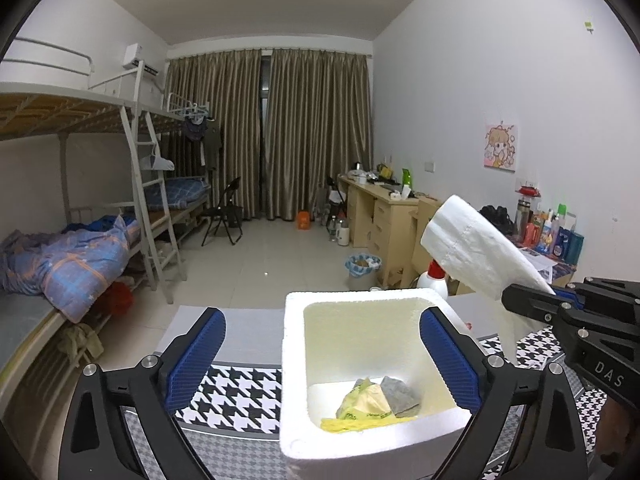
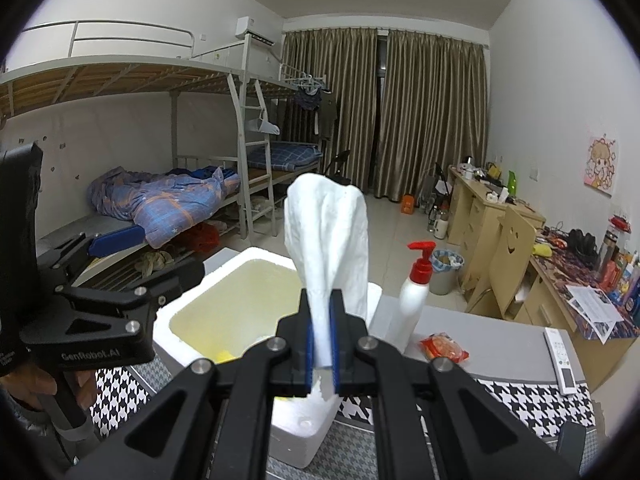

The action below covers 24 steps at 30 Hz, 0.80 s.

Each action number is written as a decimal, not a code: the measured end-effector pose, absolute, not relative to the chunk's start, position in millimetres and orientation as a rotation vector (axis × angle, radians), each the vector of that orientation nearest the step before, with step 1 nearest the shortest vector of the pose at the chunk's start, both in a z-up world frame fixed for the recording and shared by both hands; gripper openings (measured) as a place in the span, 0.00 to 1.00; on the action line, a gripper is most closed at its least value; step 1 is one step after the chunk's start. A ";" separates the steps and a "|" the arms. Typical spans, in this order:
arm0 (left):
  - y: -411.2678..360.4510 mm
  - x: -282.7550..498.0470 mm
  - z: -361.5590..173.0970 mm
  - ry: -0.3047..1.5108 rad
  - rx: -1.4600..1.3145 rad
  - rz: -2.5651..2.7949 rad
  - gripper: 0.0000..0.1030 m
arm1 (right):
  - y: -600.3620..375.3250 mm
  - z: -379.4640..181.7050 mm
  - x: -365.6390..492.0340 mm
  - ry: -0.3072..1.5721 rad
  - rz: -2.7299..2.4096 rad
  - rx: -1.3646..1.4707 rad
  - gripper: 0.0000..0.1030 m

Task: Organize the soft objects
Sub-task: 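Lower the paper towel into the box and open the right tool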

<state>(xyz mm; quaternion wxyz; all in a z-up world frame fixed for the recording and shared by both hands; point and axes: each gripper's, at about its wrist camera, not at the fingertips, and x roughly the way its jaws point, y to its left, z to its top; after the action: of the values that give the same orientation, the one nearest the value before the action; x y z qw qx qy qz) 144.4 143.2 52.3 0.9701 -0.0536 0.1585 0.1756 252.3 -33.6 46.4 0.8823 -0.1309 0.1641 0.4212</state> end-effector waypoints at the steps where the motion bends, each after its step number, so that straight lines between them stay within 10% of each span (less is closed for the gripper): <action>1: 144.4 143.5 51.2 0.322 -0.109 0.355 0.96 | -32.6 46.5 252.6 0.342 0.880 -0.270 0.09; 24: 162.8 124.1 46.1 0.320 -0.121 0.436 0.97 | -5.1 40.0 256.6 0.385 0.955 -0.292 0.09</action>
<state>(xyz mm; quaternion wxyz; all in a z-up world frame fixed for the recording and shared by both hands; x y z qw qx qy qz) 124.1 162.8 46.1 0.9619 -0.0597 0.1581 0.2150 256.6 -5.1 40.0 0.8603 -0.1389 0.1833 0.4550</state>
